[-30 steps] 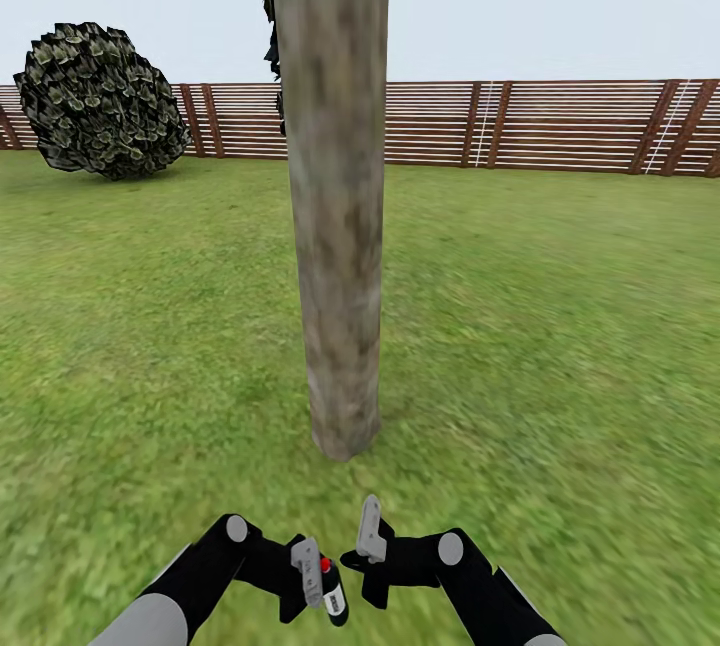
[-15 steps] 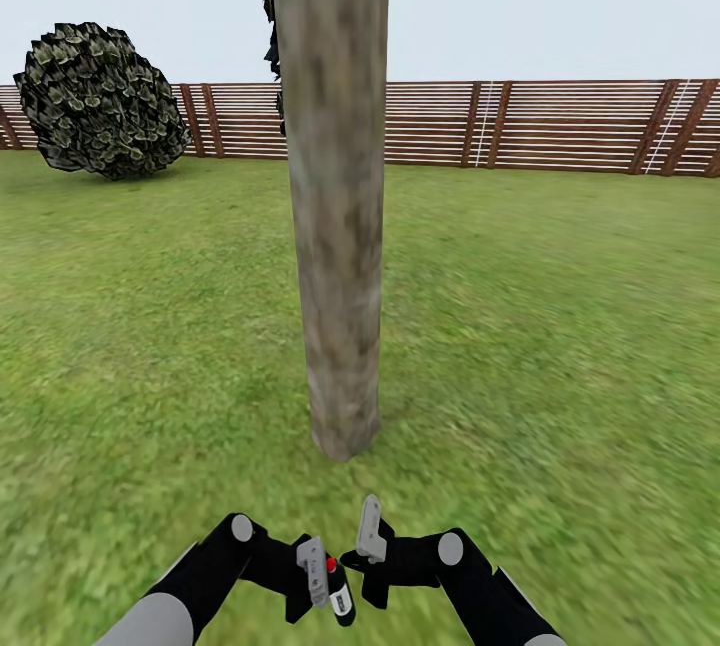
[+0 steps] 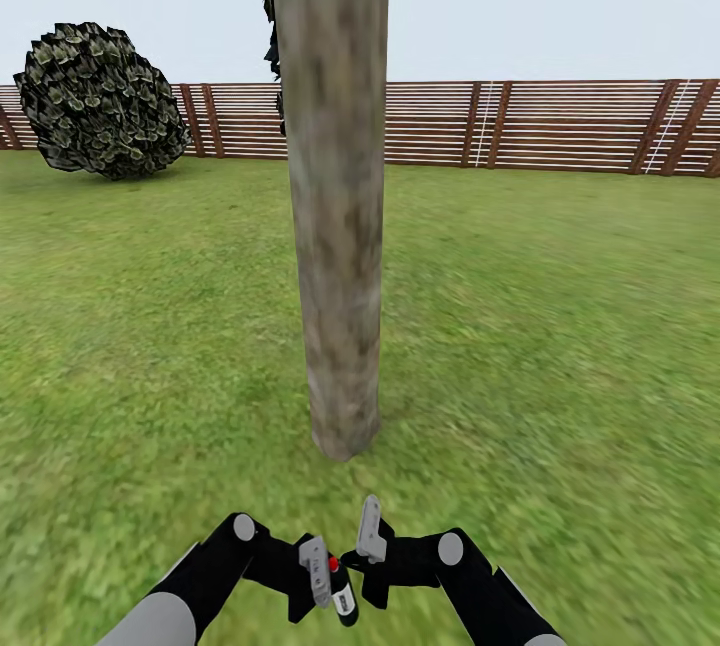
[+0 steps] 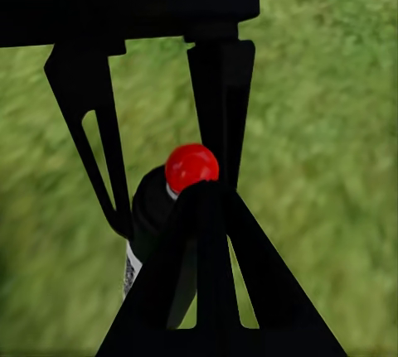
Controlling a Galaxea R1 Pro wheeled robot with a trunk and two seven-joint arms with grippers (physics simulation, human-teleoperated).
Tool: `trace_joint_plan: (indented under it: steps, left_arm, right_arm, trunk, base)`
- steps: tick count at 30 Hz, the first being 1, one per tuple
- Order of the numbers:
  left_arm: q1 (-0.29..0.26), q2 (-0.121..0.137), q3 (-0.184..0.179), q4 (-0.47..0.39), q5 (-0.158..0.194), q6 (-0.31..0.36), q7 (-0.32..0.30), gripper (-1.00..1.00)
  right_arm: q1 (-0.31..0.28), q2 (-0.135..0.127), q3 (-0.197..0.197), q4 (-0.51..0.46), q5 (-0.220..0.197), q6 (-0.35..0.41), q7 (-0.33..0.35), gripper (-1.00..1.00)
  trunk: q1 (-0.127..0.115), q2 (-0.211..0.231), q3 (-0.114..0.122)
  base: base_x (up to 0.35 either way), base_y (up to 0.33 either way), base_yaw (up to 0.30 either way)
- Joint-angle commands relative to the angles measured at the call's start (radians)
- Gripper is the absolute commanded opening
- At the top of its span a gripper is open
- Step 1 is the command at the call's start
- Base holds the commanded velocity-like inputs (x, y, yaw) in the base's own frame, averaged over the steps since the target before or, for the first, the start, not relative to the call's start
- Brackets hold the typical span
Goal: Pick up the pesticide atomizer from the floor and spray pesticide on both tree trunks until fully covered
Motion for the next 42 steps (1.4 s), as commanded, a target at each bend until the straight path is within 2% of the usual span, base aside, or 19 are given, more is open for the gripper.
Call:
trace_joint_plan:
  steps: [1, 6, 10, 14, 22, 29, 33, 42]
  left_arm:
    - [0.000, -0.001, 0.002, -0.001, -0.009, -0.010, -0.001, -1.00]
    - [0.000, -0.003, 0.004, -0.001, -0.005, -0.011, -0.002, -1.00]
    - [0.000, -0.002, 0.002, -0.001, 0.036, -0.014, -0.004, -1.00]
    - [0.000, -0.002, 0.000, 0.000, 0.052, -0.015, -0.004, -1.00]
    - [0.000, 0.001, -0.007, 0.007, 0.053, -0.015, -0.003, -1.00]
    - [0.003, 0.014, -0.011, 0.017, 0.041, -0.014, 0.003, -1.00]
    - [0.006, 0.044, -0.012, 0.017, 0.037, -0.014, 0.004, -1.00]
    - [0.010, 0.185, -0.011, 0.017, 0.035, -0.014, 0.004, -1.00]
  right_arm:
    - [0.000, 0.000, -0.001, -0.001, 0.010, -0.006, 0.001, -1.00]
    - [0.000, 0.000, -0.001, -0.001, 0.010, -0.006, 0.001, -1.00]
    - [0.000, 0.000, -0.001, -0.001, 0.010, -0.006, 0.001, -1.00]
    - [0.000, 0.000, -0.001, 0.000, 0.010, -0.006, 0.001, -1.00]
    - [0.000, -0.001, -0.001, 0.000, 0.010, -0.006, 0.001, -1.00]
    - [0.000, -0.001, -0.001, 0.000, 0.010, -0.006, 0.001, -1.00]
    - [0.000, -0.001, -0.001, 0.001, 0.010, -0.006, 0.001, -1.00]
    - [0.000, -0.002, -0.002, 0.007, 0.013, -0.008, 0.001, -1.00]
  trunk:
    - [0.000, 0.000, -0.001]
    - [0.000, 0.000, -0.001]
    - [0.000, 0.000, -0.001]
    - [0.000, 0.000, -0.001]
    - [0.000, 0.000, -0.001]
    - [0.000, 0.000, -0.001]
    - [0.000, 0.000, -0.001]
    - [0.000, 0.000, -0.001]
  base:
    - [0.000, 0.000, 0.000]
    - [0.000, 0.000, 0.000]
    - [0.000, 0.000, 0.000]
    - [0.000, 0.000, 0.000]
    - [0.000, 0.000, 0.000]
    - [0.000, 0.000, 0.000]
    - [0.000, 0.000, 0.000]
    - [0.000, 0.000, 0.000]
